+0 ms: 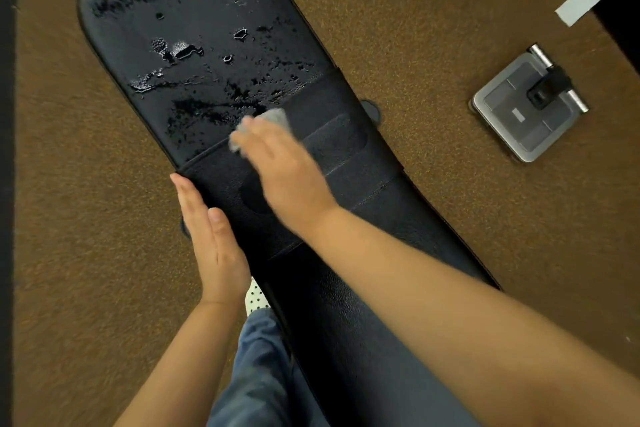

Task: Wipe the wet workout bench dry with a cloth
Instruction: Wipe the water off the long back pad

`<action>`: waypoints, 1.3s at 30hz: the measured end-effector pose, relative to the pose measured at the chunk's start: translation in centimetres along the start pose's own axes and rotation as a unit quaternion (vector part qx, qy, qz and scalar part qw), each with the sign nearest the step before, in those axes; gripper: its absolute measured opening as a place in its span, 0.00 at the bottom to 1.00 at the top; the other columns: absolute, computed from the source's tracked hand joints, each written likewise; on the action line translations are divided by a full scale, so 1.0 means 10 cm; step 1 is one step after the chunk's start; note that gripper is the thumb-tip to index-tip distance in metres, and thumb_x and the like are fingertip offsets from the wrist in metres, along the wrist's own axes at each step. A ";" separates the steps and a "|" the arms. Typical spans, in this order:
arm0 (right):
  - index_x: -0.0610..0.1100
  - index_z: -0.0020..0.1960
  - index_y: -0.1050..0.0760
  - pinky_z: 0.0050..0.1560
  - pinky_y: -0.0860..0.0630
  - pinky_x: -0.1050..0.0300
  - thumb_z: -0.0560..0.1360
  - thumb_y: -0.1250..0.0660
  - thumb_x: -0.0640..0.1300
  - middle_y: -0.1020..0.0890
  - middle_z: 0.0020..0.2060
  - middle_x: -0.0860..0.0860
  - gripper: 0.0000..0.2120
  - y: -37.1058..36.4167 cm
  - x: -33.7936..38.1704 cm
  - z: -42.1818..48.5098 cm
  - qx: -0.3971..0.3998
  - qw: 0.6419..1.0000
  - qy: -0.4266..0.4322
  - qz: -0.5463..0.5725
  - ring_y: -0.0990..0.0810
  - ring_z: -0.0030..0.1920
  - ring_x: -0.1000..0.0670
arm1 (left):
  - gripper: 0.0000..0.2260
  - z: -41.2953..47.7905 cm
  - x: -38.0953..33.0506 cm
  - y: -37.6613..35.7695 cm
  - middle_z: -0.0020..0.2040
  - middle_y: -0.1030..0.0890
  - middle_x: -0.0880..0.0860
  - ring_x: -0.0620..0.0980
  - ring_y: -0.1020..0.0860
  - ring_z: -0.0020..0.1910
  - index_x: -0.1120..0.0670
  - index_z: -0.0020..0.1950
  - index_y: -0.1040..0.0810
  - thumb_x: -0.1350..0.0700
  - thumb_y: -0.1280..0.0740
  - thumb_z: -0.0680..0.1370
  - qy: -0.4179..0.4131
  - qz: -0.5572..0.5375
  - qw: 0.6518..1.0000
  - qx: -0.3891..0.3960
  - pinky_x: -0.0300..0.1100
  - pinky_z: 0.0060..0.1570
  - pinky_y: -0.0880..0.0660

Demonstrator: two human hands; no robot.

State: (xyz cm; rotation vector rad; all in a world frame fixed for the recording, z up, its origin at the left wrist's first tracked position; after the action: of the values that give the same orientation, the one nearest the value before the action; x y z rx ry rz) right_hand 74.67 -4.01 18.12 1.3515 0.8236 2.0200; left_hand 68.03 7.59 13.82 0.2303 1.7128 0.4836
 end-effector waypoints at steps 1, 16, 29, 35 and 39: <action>0.34 0.58 0.22 0.67 0.32 0.49 0.74 0.37 0.33 0.21 0.58 0.37 0.14 -0.11 0.17 -0.06 0.023 0.999 0.022 0.027 0.24 0.62 0.39 | 0.37 0.00 0.00 0.01 0.79 0.56 0.50 0.40 0.56 0.77 0.56 0.79 0.57 0.32 0.57 0.78 0.002 -0.006 1.000 0.000 0.39 0.75 0.56; 0.51 0.76 0.70 0.75 0.59 0.62 0.80 0.42 0.48 0.46 0.75 0.57 0.39 -0.03 0.33 -0.53 0.258 0.930 -0.098 0.245 0.56 0.71 0.66 | 0.30 -0.27 -0.31 0.06 0.77 0.45 0.46 0.45 0.48 0.77 0.53 0.76 0.47 0.37 0.53 0.81 -0.060 0.033 0.998 -0.010 0.38 0.74 0.49; 0.62 0.72 0.74 0.62 0.26 0.52 0.79 0.44 0.40 0.26 0.67 0.51 0.42 0.18 0.00 -0.59 0.281 0.907 -0.149 0.275 0.22 0.58 0.52 | 0.30 -0.13 -0.40 -0.44 0.78 0.56 0.53 0.52 0.64 0.77 0.58 0.77 0.57 0.56 0.41 0.83 -0.140 0.345 0.924 0.092 0.46 0.76 0.56; 0.58 0.77 0.55 0.72 0.44 0.64 0.78 0.45 0.36 0.40 0.75 0.59 0.34 0.22 -0.11 -0.61 0.265 0.914 -0.169 0.256 0.42 0.73 0.60 | 0.24 -0.05 -0.41 -0.42 0.76 0.41 0.61 0.58 0.51 0.77 0.62 0.76 0.46 0.56 0.46 0.81 -0.212 0.404 0.883 0.111 0.52 0.73 0.42; 0.43 0.73 0.35 0.74 0.52 0.63 0.78 0.43 0.35 0.37 0.74 0.47 0.24 0.37 -0.29 -0.50 0.166 0.976 -0.117 0.085 0.43 0.75 0.53 | 0.22 -0.03 -0.37 -0.40 0.75 0.38 0.62 0.61 0.47 0.76 0.62 0.75 0.43 0.58 0.49 0.81 -0.220 0.414 0.876 0.113 0.53 0.72 0.41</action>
State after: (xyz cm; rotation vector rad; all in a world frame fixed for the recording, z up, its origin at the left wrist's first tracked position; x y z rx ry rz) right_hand 70.49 -9.45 17.72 1.8630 0.9966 1.8529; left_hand 68.95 2.43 15.37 1.1855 1.1497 0.7755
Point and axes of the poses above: each hand's wrist, its own z-axis towards the middle knuckle, its own y-axis out of the back of the hand, x = y × z, the point moved 8 cm from there along z, towards the middle knuckle
